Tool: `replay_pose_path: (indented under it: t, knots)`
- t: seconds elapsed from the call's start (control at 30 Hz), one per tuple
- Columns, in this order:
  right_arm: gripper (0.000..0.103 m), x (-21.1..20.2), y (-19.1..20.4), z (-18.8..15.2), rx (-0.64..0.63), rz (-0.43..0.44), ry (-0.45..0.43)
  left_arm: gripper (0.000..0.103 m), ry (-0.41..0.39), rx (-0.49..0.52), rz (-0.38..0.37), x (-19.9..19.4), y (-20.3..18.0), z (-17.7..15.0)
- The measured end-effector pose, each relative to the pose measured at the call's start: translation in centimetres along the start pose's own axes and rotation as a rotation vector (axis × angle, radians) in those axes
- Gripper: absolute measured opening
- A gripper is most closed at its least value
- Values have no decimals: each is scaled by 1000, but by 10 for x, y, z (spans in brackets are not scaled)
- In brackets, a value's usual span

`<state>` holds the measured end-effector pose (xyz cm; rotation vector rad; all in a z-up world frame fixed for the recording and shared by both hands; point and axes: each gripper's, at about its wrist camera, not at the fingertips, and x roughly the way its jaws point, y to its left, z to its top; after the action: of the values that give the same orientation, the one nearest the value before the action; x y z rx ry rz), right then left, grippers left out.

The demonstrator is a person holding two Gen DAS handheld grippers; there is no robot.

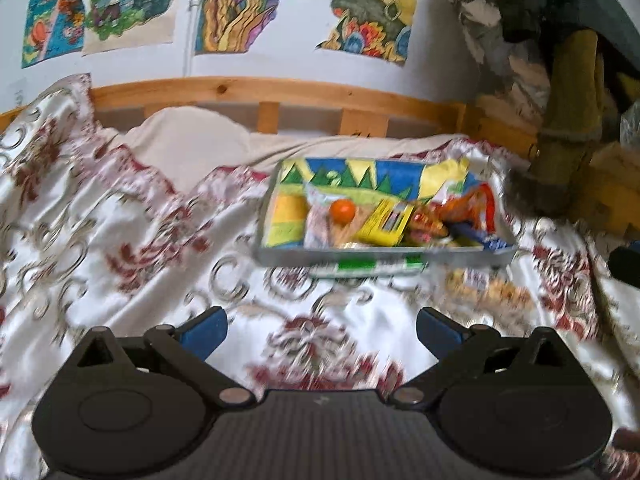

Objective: Organize snacks
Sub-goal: 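Withdraw both open tools up from the tray toward the nut bar pack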

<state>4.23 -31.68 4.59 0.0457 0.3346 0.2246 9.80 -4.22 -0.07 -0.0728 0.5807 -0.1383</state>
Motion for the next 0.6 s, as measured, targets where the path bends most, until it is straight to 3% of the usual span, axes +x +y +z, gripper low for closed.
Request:
replay_pose_path:
  t: [0.6]
  knots:
    - [102,-14,17,-53,-7,-5,148,102,68,36,39,-13,6,-50]
